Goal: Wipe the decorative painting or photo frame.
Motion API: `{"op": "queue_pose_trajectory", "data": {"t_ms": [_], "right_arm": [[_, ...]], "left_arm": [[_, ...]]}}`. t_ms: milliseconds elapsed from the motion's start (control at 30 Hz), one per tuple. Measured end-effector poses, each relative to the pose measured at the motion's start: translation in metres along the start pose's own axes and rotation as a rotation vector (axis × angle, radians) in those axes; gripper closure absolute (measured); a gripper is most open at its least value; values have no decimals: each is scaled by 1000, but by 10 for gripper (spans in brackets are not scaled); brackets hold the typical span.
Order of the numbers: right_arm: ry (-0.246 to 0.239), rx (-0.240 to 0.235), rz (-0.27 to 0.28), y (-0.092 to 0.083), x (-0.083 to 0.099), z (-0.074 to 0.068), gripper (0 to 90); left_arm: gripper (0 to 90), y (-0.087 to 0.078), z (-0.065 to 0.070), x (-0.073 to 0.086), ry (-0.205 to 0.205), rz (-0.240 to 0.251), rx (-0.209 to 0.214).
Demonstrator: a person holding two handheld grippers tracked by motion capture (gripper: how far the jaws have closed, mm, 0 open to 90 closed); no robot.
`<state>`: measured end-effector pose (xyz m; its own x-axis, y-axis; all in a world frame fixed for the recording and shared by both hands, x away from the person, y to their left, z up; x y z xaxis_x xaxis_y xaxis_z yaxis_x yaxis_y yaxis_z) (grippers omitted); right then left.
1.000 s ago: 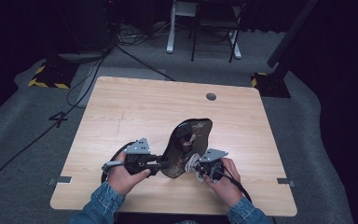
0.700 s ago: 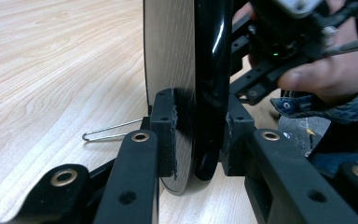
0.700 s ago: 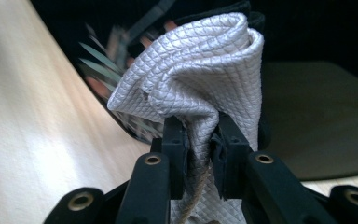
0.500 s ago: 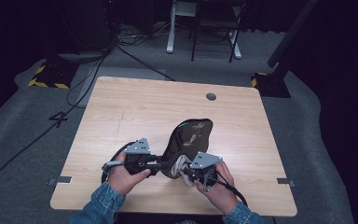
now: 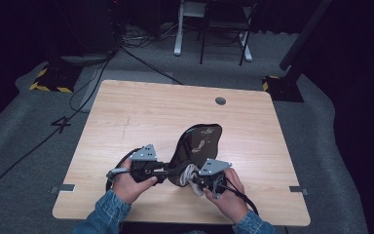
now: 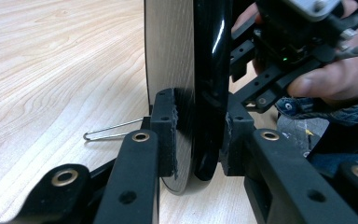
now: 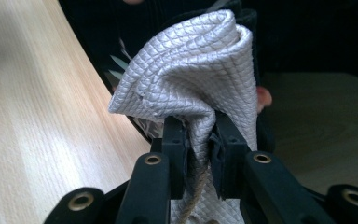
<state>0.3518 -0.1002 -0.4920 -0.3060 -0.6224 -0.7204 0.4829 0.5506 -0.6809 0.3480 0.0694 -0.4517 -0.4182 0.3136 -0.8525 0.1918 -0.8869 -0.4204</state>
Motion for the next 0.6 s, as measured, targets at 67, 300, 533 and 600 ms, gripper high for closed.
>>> {"op": "queue_pose_trajectory", "data": {"t_ms": [67, 300, 533, 600], "right_arm": [[2, 0, -10, 2, 2, 1, 783], [7, 9, -56, 8, 12, 5, 783], [12, 20, -87, 13, 20, 8, 783], [15, 22, -96, 14, 22, 9, 783]], "left_arm": [[722, 0, 0, 0, -1, 0, 3], [719, 0, 0, 0, -2, -2, 5], [715, 0, 0, 0, -5, -3, 7], [715, 0, 0, 0, -5, -2, 8]]}}
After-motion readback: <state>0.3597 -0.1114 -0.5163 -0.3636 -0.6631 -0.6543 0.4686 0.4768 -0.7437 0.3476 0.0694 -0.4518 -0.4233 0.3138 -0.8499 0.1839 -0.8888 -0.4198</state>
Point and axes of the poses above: each handheld gripper's, and its own axes: y roughly forward along the jaws, x roughly out of its underside, z roughly to its right, the point moved 6 cm from there along y, roughly forward along the jaws, and after that the axes turned 4 degrees about x, right-handed, at the moved point
